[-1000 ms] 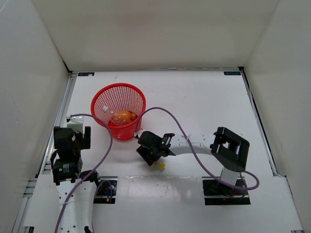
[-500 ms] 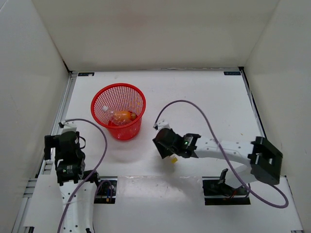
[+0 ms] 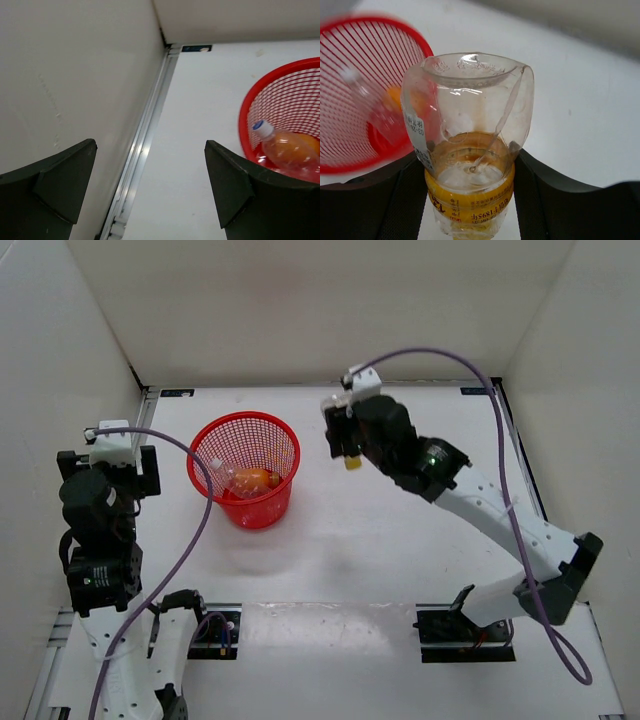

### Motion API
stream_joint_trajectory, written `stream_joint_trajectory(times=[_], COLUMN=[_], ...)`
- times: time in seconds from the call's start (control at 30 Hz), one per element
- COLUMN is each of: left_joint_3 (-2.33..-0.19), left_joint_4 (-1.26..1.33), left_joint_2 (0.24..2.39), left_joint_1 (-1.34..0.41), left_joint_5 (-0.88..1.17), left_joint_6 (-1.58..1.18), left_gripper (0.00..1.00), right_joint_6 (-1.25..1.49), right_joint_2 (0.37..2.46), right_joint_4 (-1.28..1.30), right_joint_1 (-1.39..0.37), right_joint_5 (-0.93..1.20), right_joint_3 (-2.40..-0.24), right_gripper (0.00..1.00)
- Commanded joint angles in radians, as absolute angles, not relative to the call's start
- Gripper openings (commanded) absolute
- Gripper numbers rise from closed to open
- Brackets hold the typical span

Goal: Put the plastic bottles in the bin

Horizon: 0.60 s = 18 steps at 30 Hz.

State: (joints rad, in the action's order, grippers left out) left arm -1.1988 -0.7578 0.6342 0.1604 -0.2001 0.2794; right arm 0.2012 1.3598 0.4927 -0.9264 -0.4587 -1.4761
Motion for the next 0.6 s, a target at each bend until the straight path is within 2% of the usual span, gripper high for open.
stream_joint_trajectory(times=[0.0,0.03,0.17,0.3,0.4,0.43,0.5,0.57], left_joint_3=[-1.262,-1.262,-1.26,-1.209,-1.2,-1.2,-1.2,-1.2], left_joint_4=[-0.782,-0.782,-0.793,-0.811,-0.811,-0.811,-0.811,-0.811], left_joint_2=[0.655,0.655,0.646,0.609,0.6,0.6,0.6,0.6], left_joint_1=[0.158,0.158,0.158,0.167,0.176,0.176,0.176,0.176], left_joint_5=[-0.008,0.021,0.005,-0.04,-0.04,-0.04,-0.029,-0.029], left_joint_6=[0.241,0.241,0.241,0.241,0.25,0.25,0.25,0.25], left_gripper=[1.0,1.0,1.0,1.0,1.0,1.0,1.0,1.0], right_joint_6=[0.077,0.068,0.09,0.126,0.155,0.164,0.183,0.193], right_joint_2=[1.494,1.526,1.696,1.827,1.929,1.975,2.011,2.034], right_joint_4=[0.439,0.417,0.351,0.318,0.318,0.334,0.356,0.367], right_joint_1=[-0.936,-0.936,-0.954,-0.954,-0.954,-0.954,-0.954,-0.954], right_joint_5=[-0.388,-0.358,-0.209,-0.077,0.007,0.021,0.043,0.052], right_joint_3=[-1.719,-1.826,-1.977,-2.068,-2.127,-2.141,-2.166,-2.166], right_gripper=[0.2,0.2,0.21,0.22,0.28,0.33,0.38,0.52])
